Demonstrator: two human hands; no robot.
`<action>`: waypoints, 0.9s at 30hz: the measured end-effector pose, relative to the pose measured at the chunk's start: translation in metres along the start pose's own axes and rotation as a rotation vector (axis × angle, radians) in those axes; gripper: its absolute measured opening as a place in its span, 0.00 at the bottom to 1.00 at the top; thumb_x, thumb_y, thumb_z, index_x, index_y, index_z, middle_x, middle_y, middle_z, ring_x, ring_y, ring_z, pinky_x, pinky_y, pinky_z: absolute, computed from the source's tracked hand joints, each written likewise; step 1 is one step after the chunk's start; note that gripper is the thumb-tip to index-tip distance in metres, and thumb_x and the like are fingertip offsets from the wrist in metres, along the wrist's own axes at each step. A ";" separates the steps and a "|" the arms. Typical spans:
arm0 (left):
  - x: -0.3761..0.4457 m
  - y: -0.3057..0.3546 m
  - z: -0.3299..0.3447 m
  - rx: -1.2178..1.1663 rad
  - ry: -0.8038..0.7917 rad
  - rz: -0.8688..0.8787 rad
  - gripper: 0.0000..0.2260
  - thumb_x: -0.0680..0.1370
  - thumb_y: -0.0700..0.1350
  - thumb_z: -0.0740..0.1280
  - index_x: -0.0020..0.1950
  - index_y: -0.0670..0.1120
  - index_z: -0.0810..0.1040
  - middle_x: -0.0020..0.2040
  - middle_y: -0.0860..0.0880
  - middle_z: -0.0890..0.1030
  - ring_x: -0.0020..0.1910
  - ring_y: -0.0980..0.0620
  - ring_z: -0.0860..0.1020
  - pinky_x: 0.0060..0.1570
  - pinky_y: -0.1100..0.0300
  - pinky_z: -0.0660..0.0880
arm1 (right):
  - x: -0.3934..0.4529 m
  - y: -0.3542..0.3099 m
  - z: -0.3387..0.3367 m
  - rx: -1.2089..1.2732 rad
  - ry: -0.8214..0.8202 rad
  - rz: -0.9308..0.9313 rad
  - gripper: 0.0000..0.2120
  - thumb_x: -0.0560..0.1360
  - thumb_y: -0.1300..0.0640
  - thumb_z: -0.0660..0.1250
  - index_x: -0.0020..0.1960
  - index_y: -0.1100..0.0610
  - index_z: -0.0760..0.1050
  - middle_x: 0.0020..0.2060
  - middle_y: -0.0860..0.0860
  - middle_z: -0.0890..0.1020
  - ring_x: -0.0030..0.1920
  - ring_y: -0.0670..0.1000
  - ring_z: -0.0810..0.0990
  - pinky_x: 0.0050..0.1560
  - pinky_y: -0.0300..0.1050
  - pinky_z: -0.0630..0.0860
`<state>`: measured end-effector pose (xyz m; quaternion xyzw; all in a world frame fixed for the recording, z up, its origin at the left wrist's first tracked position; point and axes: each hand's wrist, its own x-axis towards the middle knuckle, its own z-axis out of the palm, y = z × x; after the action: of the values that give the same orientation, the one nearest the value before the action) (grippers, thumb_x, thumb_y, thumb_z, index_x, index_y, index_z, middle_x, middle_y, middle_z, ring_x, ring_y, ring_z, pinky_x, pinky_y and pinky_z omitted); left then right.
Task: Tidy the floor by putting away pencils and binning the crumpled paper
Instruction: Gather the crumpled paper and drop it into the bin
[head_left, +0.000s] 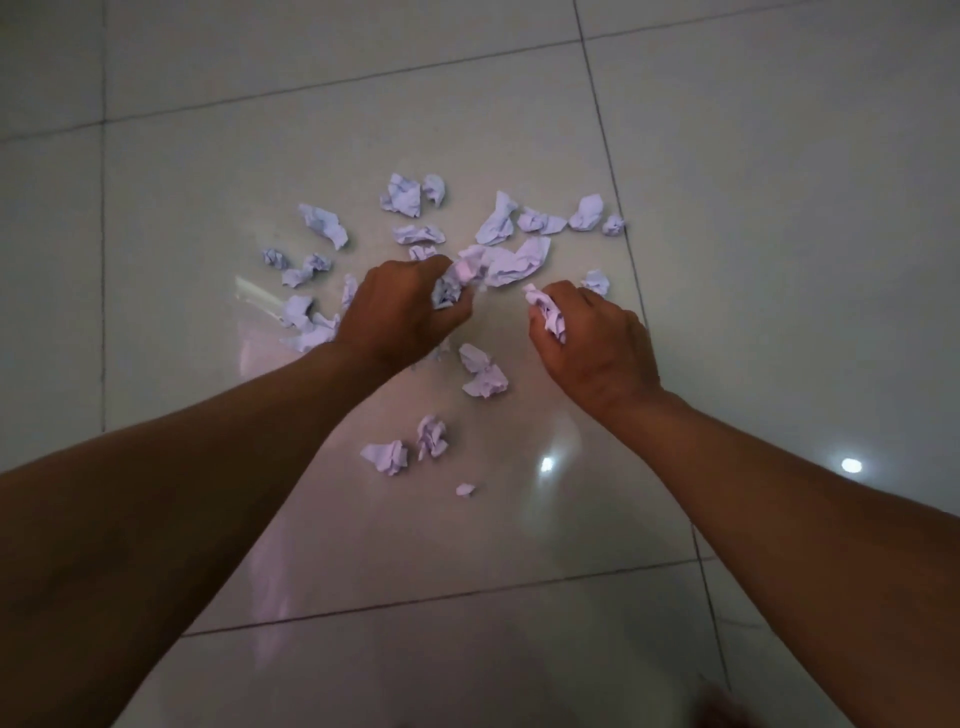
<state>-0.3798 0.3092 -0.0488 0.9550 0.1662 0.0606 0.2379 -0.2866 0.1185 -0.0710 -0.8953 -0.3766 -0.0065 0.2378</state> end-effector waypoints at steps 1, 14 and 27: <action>0.001 0.011 -0.009 -0.024 0.004 -0.008 0.15 0.77 0.54 0.65 0.42 0.42 0.76 0.34 0.43 0.78 0.32 0.41 0.72 0.35 0.54 0.67 | 0.002 -0.004 -0.010 0.014 0.008 0.025 0.12 0.78 0.48 0.60 0.49 0.55 0.76 0.37 0.56 0.80 0.35 0.65 0.79 0.34 0.50 0.74; 0.035 0.231 -0.237 -0.138 -0.100 0.075 0.12 0.76 0.54 0.65 0.39 0.48 0.70 0.29 0.49 0.71 0.30 0.43 0.67 0.35 0.57 0.61 | 0.016 -0.078 -0.323 0.021 0.095 0.254 0.09 0.79 0.50 0.63 0.51 0.55 0.77 0.37 0.54 0.81 0.35 0.62 0.78 0.33 0.46 0.72; 0.082 0.527 -0.470 -0.159 -0.150 0.377 0.13 0.79 0.49 0.68 0.37 0.49 0.68 0.28 0.51 0.71 0.27 0.48 0.67 0.33 0.58 0.59 | 0.014 -0.117 -0.693 -0.088 0.351 0.423 0.12 0.80 0.49 0.62 0.49 0.57 0.77 0.34 0.53 0.80 0.31 0.55 0.76 0.30 0.43 0.71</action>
<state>-0.2422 0.1033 0.6180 0.9492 -0.0386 0.0457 0.3089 -0.2397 -0.0996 0.5962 -0.9487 -0.1339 -0.1281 0.2562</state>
